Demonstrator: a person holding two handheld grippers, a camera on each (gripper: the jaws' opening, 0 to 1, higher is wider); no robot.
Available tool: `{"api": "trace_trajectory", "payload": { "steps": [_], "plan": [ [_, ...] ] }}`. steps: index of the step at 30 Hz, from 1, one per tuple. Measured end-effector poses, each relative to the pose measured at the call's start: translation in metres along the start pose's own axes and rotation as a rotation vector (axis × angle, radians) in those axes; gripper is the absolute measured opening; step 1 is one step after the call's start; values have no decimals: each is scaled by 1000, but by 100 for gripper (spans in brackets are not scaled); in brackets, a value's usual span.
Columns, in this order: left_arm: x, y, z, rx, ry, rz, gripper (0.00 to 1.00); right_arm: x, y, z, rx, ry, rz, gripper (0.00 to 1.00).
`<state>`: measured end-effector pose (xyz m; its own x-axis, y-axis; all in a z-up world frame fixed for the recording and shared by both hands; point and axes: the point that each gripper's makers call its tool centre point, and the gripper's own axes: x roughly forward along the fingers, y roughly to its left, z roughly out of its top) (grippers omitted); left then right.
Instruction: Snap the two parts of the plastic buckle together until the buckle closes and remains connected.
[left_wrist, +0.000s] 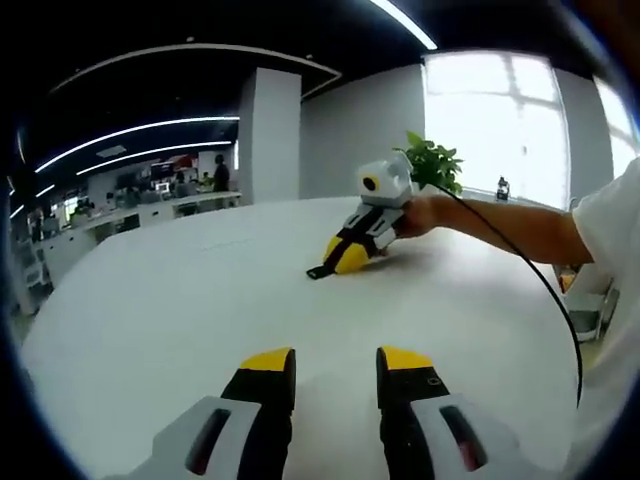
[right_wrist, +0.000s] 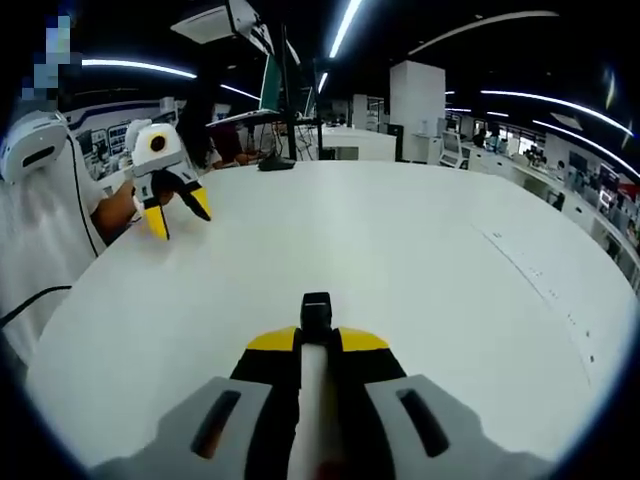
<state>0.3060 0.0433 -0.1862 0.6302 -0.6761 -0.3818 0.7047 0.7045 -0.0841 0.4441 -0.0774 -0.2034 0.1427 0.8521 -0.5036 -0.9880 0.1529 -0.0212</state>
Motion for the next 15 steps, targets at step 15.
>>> {"api": "trace_trajectory", "payload": {
  "steps": [15],
  "plan": [
    [-6,0,1,-47,-21,-22,32,4,4,0,-4,-6,-21,39]
  ]
}}
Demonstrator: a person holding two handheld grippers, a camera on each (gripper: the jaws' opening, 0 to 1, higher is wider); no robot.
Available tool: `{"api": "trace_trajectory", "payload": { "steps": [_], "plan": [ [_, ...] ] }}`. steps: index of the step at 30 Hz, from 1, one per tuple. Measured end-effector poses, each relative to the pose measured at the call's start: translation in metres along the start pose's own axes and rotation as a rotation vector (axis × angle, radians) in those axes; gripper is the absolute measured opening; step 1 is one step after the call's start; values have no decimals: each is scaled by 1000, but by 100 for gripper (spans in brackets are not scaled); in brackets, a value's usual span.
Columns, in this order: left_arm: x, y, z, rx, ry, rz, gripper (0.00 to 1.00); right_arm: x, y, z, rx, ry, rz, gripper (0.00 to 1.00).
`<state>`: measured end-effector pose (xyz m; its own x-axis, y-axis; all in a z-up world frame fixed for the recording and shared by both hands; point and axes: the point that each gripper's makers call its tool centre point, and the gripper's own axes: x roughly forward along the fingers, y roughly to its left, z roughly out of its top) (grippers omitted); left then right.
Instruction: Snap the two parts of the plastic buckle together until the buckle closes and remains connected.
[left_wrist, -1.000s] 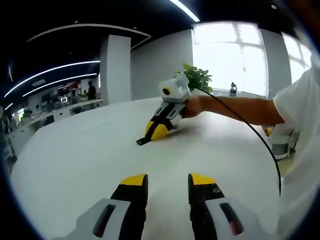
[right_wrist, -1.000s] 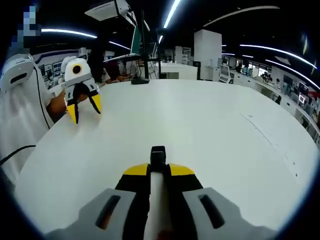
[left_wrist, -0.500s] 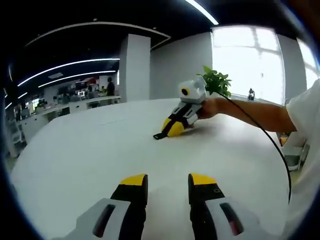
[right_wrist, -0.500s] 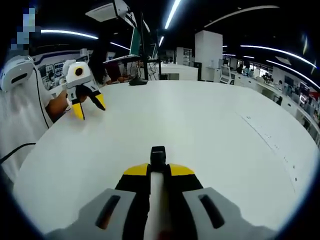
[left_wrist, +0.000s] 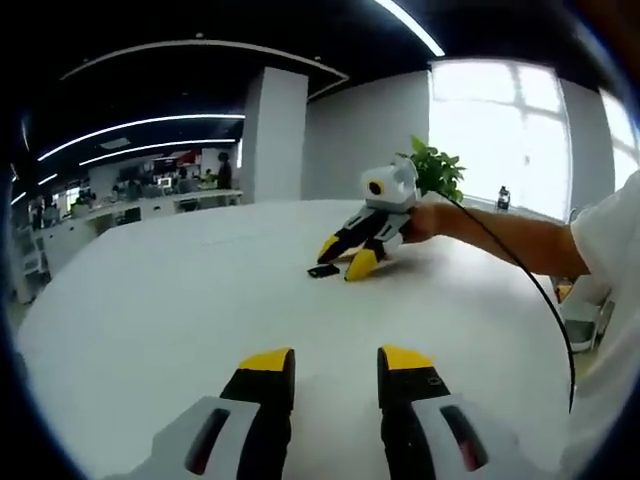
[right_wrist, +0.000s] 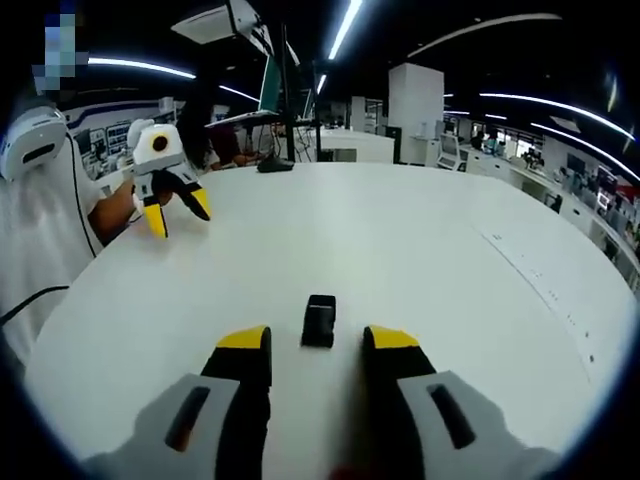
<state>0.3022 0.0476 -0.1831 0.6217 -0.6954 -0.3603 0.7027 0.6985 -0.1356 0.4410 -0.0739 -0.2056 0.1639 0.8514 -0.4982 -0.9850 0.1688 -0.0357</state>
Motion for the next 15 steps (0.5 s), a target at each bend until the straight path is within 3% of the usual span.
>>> {"api": "trace_trajectory", "payload": {
  "steps": [15],
  "plan": [
    [-5,-1,3,10,-13,-5,33,0,4,9,28,-24,-31,42]
  ]
}}
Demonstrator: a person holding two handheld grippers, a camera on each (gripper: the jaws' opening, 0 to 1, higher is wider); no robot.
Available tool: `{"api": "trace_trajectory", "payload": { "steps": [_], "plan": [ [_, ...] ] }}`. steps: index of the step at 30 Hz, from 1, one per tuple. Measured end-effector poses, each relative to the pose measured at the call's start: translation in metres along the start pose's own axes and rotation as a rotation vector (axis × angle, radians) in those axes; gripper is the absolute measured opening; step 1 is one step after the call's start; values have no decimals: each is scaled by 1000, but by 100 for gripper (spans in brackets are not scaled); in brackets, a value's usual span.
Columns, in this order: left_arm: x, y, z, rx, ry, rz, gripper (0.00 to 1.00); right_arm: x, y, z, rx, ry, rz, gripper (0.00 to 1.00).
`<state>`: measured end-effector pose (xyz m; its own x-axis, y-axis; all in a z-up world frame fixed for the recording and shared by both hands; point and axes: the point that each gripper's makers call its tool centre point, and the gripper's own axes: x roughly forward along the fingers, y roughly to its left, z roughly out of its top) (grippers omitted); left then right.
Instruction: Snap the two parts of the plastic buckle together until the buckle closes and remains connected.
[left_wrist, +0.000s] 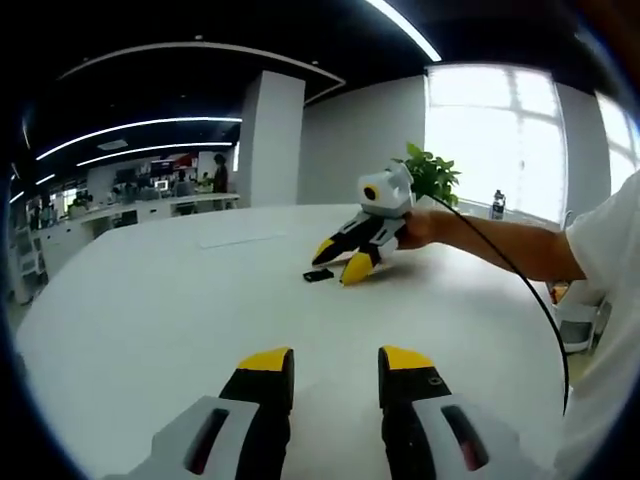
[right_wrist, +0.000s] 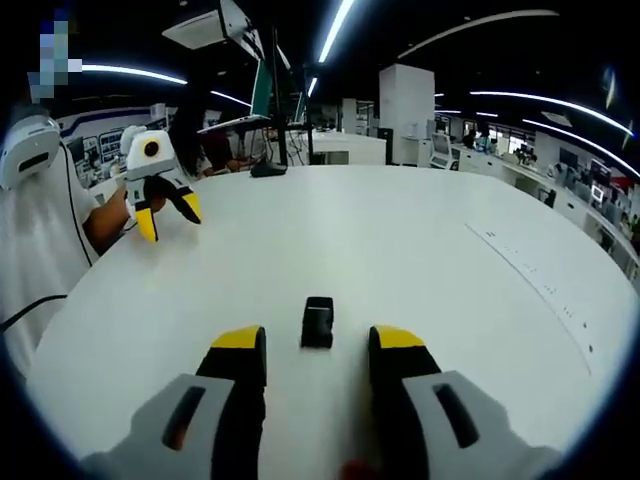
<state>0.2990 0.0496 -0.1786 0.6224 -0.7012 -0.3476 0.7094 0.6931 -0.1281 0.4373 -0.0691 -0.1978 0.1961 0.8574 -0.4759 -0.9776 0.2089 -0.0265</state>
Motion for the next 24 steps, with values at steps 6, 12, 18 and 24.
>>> {"api": "trace_trajectory", "payload": {
  "steps": [6,12,18,24],
  "plan": [
    [-1,8,6,-5,-19,15,33,-20,-7,17,25,-42,-86,40],
    [1,7,10,2,-26,12,33,-37,-3,18,86,-31,-162,40],
    [2,6,12,0,-37,12,33,-55,6,18,126,-65,-282,36],
    [3,8,12,-1,-44,15,33,-71,18,9,164,-48,-390,36]
  ]
}}
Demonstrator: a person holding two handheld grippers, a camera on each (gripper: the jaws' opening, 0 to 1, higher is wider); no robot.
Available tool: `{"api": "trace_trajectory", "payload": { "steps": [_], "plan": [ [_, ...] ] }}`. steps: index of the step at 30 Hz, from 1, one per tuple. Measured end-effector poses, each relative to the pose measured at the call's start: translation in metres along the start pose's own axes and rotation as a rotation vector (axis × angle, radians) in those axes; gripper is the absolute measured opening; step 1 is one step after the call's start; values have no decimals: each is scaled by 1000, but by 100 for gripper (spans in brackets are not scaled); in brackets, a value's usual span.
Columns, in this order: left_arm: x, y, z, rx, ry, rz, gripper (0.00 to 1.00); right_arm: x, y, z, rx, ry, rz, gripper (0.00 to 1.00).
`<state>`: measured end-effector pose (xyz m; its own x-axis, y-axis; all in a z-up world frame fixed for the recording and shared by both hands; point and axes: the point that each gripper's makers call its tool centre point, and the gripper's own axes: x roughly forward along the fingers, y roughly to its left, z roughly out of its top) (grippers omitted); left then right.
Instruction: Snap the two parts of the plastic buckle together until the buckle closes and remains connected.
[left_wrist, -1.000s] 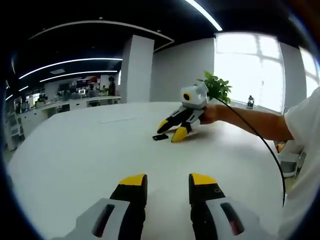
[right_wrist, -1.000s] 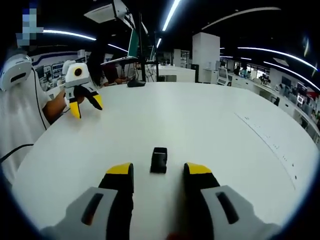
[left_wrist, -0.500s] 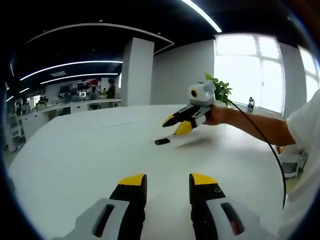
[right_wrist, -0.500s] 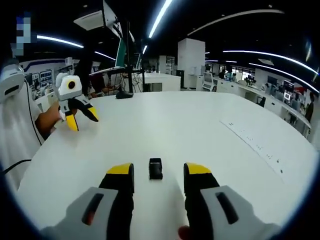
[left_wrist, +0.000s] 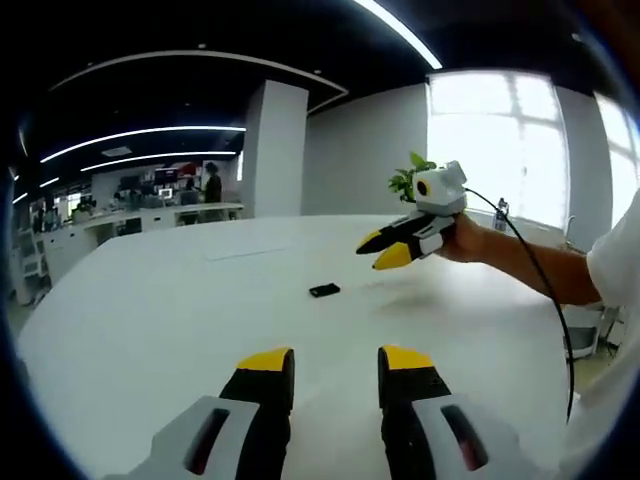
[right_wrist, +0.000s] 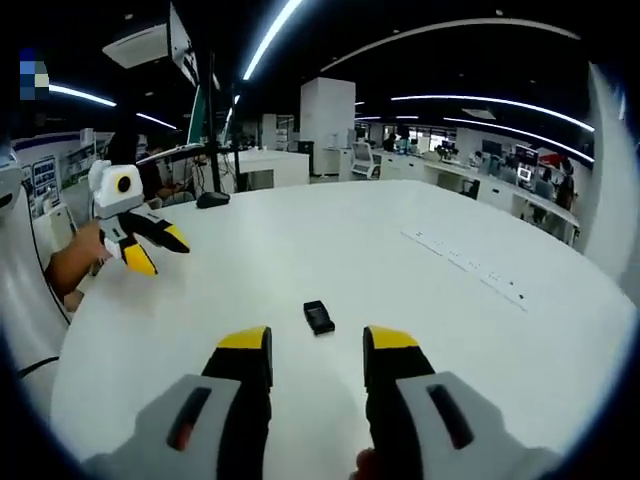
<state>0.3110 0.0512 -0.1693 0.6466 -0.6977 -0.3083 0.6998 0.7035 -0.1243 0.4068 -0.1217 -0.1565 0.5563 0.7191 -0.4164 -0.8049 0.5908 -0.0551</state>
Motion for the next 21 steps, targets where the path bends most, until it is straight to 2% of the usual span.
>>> {"api": "trace_trajectory", "payload": {
  "steps": [5,9,10,12,16,21],
  "plan": [
    [4,-2,-1,-3,-2,-5,33,-14,-7,-3,33,-13,-117,34],
    [6,-1,1,-5,-7,0,32,-24,-7,-5,59,-8,-162,32],
    [6,-1,1,-6,-8,-1,32,-26,-5,-4,55,-16,-175,32],
    [10,0,3,-13,-9,-5,31,-31,-7,-6,25,11,-224,32],
    [12,-3,4,-10,-5,-8,32,-36,2,-3,25,0,-247,32],
    [12,-5,8,7,-3,1,32,-44,15,-12,46,1,-275,32]
  ]
}}
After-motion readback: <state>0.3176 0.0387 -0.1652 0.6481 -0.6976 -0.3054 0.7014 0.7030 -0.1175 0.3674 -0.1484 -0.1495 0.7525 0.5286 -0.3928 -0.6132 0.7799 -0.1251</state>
